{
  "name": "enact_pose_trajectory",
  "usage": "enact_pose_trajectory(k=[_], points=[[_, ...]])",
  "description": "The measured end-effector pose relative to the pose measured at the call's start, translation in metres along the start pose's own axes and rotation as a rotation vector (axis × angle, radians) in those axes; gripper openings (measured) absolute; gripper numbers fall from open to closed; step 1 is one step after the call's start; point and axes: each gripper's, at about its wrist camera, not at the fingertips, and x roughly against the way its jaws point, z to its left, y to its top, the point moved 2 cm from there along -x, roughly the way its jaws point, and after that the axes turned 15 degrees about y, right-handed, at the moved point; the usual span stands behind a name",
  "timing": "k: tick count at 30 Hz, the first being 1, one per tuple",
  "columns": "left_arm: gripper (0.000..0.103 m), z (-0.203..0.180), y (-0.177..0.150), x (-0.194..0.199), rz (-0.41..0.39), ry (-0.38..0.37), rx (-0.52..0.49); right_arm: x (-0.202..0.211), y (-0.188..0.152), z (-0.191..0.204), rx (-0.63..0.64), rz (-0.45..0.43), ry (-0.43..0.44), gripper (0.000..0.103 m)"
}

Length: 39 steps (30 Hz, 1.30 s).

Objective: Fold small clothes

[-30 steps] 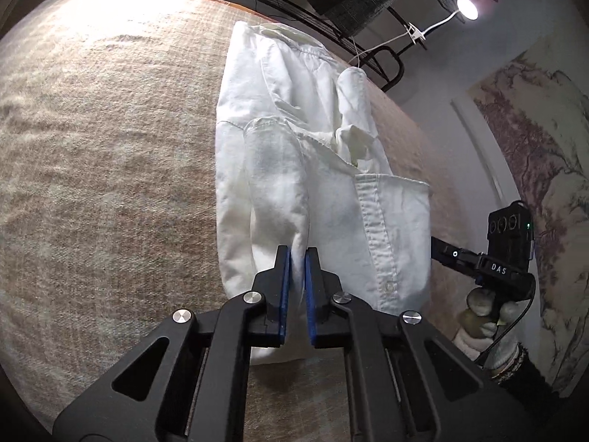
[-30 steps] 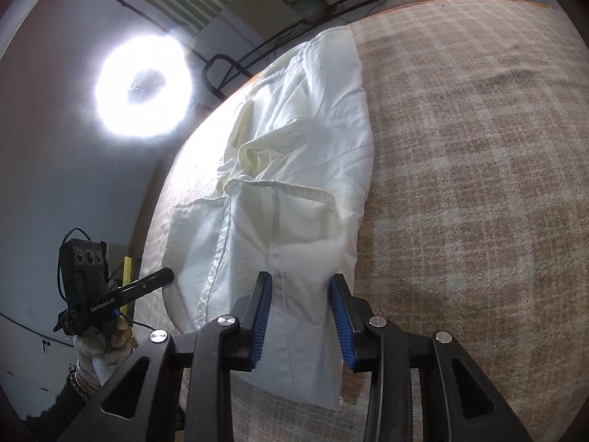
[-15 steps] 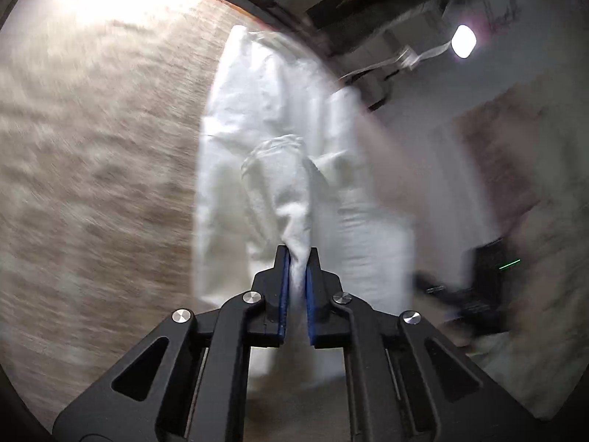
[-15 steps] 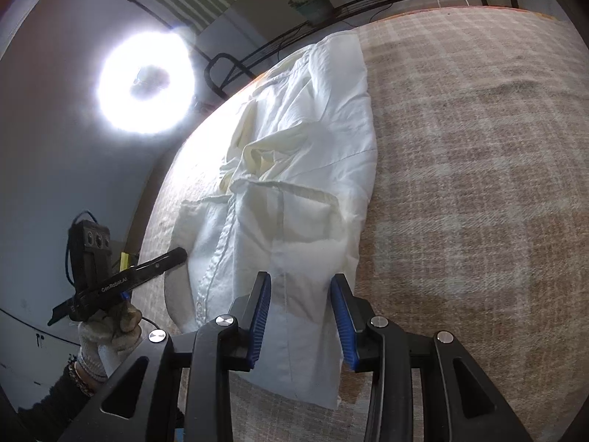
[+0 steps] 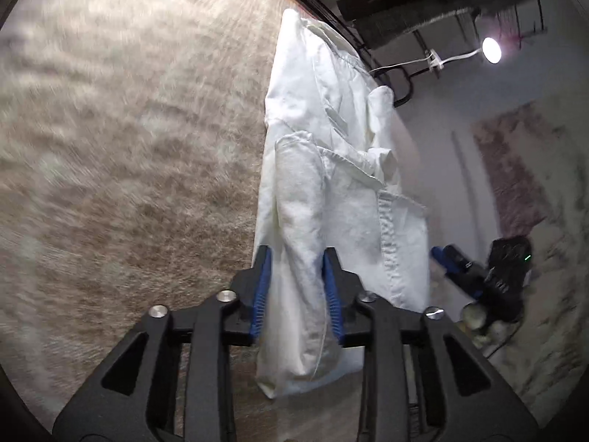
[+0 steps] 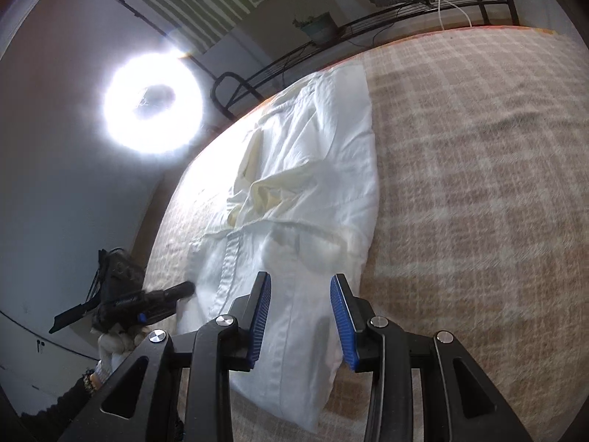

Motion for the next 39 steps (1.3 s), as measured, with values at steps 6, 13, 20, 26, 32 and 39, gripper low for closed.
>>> enact_pose_trajectory(k=[6,13,20,26,32,39], points=[[0.043,-0.045,-0.008,0.054,-0.24,0.291,-0.231,-0.005,0.013,-0.022,-0.078,-0.016,0.045,0.036],[0.043,-0.103,-0.035,0.034,-0.18,0.174,-0.436,-0.024,0.02,-0.04,-0.112,0.01,0.029,0.036],[0.043,-0.093,-0.035,0.003,-0.088,0.187,-0.381,-0.024,0.031,-0.037,-0.105,-0.045,0.067,0.002],[0.043,-0.08,-0.03,0.01,-0.112,0.202,-0.367,-0.031,0.043,-0.023,0.04,-0.106,-0.082,0.001],[0.043,-0.087,-0.036,0.036,-0.185,0.188,-0.4,-0.034,0.034,-0.018,0.103,-0.071,-0.305,0.009],[0.043,-0.099,-0.05,0.03,-0.195,0.209,-0.49,-0.033,-0.007,0.058,0.414,-0.06,-0.239,0.022]])
